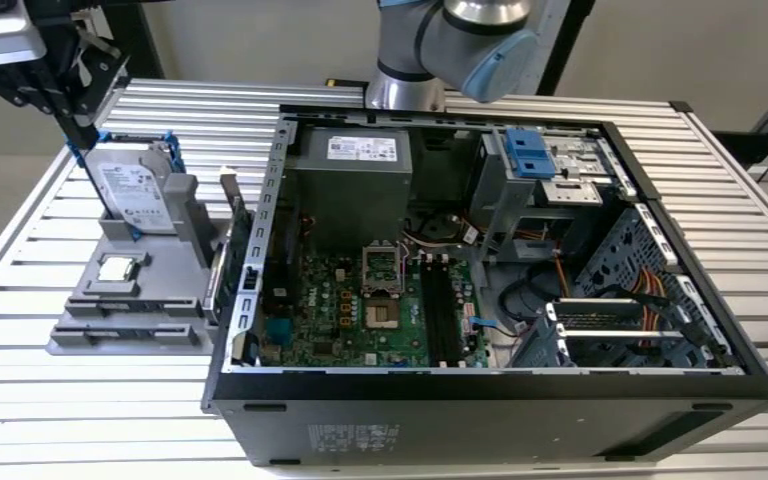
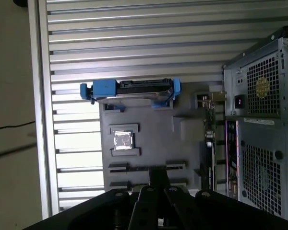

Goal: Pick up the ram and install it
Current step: 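Reach for the ram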

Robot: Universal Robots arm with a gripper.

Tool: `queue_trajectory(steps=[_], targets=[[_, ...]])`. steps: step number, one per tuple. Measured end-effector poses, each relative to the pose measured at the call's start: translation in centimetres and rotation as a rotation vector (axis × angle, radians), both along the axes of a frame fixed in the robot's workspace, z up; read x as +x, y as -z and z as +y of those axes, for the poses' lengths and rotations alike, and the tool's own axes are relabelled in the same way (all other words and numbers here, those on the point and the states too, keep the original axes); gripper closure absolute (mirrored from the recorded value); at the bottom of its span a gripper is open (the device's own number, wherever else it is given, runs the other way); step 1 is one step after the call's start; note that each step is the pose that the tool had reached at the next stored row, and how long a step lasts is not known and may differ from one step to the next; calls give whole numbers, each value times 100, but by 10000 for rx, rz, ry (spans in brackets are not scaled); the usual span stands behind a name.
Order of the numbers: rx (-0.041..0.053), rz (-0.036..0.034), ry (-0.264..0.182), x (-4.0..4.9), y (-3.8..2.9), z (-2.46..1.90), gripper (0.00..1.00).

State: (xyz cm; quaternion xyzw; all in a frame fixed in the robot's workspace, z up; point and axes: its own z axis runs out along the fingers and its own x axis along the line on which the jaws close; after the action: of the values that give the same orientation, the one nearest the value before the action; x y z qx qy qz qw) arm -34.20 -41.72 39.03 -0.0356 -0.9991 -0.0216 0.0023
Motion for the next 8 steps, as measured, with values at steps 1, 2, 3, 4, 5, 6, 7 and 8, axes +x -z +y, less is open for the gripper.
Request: queue_trajectory(steps=[1, 2, 3, 4, 5, 6, 7, 8], targets=[[0, 1, 0, 0, 0, -14, 100], [0, 1, 0, 0, 0, -28, 100], [0, 2, 1, 0, 0, -41, 100], [0, 4, 1, 0, 0, -54, 100], [0, 4, 1, 0, 0, -69, 100], [0, 6, 1, 0, 0, -81, 100], [0, 7, 1, 0, 0, -97, 100], [0, 8, 1, 0, 0, -111, 100]])
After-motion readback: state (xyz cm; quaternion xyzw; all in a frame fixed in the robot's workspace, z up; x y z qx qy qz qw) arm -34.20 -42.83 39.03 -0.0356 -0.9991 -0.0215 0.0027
